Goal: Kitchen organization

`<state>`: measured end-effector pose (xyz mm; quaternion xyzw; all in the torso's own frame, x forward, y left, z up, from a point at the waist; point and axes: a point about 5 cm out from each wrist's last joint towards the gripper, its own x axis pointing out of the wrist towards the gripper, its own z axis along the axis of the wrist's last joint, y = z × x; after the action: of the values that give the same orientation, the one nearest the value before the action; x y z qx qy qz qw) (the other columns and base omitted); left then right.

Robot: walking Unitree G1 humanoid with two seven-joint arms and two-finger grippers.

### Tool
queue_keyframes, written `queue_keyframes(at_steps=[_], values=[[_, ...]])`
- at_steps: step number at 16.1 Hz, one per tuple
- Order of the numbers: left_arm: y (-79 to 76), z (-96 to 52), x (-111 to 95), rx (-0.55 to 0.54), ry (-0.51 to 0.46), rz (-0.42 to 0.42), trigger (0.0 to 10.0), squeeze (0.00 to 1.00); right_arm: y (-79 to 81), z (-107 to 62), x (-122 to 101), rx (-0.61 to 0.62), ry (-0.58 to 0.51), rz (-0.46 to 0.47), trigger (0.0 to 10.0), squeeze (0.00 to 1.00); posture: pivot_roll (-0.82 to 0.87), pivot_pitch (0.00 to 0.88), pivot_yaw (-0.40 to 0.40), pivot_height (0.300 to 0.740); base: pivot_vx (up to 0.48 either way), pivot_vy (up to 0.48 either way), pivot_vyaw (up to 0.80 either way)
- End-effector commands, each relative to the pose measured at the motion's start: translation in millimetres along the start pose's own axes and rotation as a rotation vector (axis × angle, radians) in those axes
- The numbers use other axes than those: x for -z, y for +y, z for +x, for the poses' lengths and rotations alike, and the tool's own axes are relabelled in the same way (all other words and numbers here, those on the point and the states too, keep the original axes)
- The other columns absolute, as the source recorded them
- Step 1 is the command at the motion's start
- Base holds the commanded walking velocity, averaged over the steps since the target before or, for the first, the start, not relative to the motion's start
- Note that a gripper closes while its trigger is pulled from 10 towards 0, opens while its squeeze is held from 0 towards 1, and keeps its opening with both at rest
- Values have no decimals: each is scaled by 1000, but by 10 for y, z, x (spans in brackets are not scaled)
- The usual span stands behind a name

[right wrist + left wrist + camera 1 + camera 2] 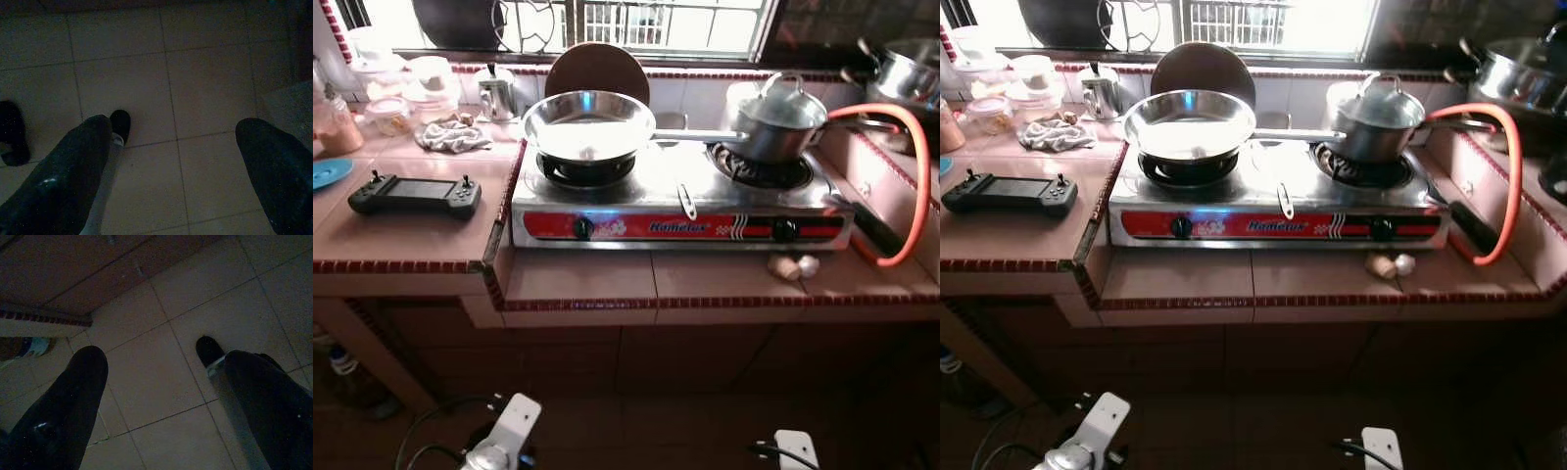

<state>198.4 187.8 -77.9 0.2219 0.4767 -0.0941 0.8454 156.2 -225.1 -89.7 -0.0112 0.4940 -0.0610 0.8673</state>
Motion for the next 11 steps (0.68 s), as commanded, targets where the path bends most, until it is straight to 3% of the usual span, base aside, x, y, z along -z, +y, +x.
queue_keyframes(at_steps=[1,11], values=[[-11,0,2,11,2,7,10000,0,-15,-4,15,1,4,-1,10000,0,115,0,-72,740,-289,0,0],[-4,0,5,11,4,21,10000,0,6,8,-43,-3,-3,-16,10000,0,117,0,-68,740,-314,0,0]])
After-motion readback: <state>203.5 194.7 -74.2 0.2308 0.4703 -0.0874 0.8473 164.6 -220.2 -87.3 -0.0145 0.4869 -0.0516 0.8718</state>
